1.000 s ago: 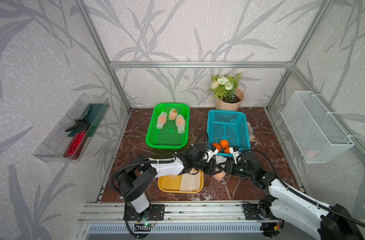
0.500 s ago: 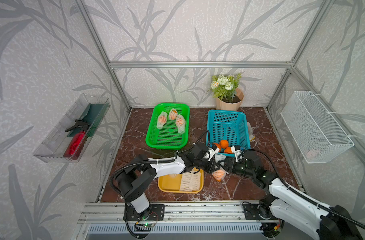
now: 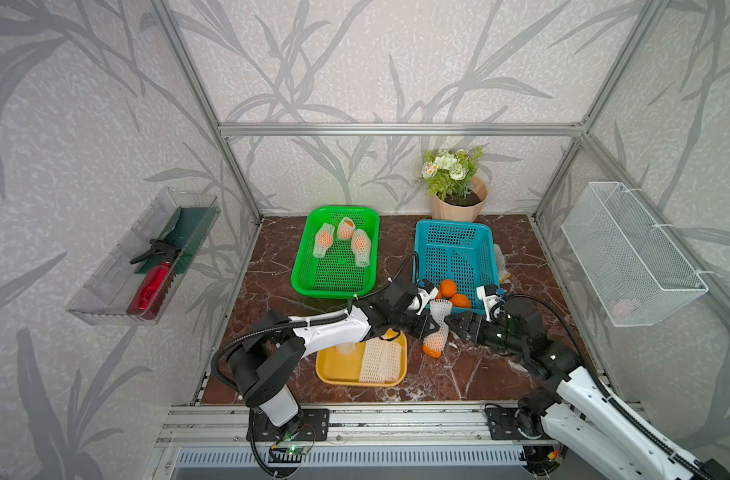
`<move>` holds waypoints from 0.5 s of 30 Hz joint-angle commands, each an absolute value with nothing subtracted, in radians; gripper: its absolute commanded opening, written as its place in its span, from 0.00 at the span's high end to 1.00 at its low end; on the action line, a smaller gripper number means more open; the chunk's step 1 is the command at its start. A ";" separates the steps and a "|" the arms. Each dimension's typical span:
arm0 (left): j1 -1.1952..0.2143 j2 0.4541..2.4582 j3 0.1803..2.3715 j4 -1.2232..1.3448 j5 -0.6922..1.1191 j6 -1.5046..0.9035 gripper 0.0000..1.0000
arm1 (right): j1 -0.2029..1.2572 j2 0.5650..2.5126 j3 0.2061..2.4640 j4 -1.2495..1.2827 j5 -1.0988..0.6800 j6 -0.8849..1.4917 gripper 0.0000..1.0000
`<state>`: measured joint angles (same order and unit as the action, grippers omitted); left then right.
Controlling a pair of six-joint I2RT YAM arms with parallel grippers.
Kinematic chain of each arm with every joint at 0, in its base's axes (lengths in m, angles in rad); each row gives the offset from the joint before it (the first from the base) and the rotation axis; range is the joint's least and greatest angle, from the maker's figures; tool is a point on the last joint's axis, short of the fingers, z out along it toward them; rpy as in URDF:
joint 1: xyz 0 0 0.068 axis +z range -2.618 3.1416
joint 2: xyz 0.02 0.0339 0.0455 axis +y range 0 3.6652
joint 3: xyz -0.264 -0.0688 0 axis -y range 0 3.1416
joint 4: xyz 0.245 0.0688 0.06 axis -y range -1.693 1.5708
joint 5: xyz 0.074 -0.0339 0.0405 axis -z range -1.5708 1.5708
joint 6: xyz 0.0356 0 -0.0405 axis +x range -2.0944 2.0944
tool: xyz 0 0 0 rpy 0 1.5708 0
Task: Remove foam nets from oranges
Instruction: Remove the foam net from the orange.
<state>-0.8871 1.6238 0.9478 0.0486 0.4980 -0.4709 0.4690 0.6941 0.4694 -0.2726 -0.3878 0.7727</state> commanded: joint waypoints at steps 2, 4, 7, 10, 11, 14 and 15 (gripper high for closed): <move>-0.882 1.537 0.984 0.004 0.476 -0.481 0.87 | 0.465 0.669 0.514 -0.430 -0.374 0.726 0.19; -0.879 1.504 0.987 -0.023 0.463 -0.476 0.87 | 0.464 0.659 0.524 -0.459 -0.378 0.717 0.18; -0.876 1.453 1.005 -0.101 0.457 -0.468 0.87 | 0.465 0.643 0.529 -0.485 -0.391 0.706 0.18; -0.876 1.394 1.031 -0.218 0.426 -0.455 0.87 | 0.465 0.638 0.528 -0.504 -0.413 0.698 0.17; -0.874 1.371 1.040 -0.264 0.417 -0.451 0.87 | 0.466 0.640 0.526 -0.503 -0.429 0.698 0.17; -0.874 1.292 1.062 -0.400 0.401 -0.448 0.87 | 0.466 0.650 0.515 -0.506 -0.475 0.693 0.17; -0.874 1.266 1.064 -0.440 0.399 -0.450 0.87 | 0.467 0.650 0.514 -0.511 -0.482 0.692 0.16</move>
<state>-0.8806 1.3384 1.0306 -0.2588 0.4339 -0.4629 0.4683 0.6495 0.4995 -0.4736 -0.4286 0.7139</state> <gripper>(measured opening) 0.134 0.836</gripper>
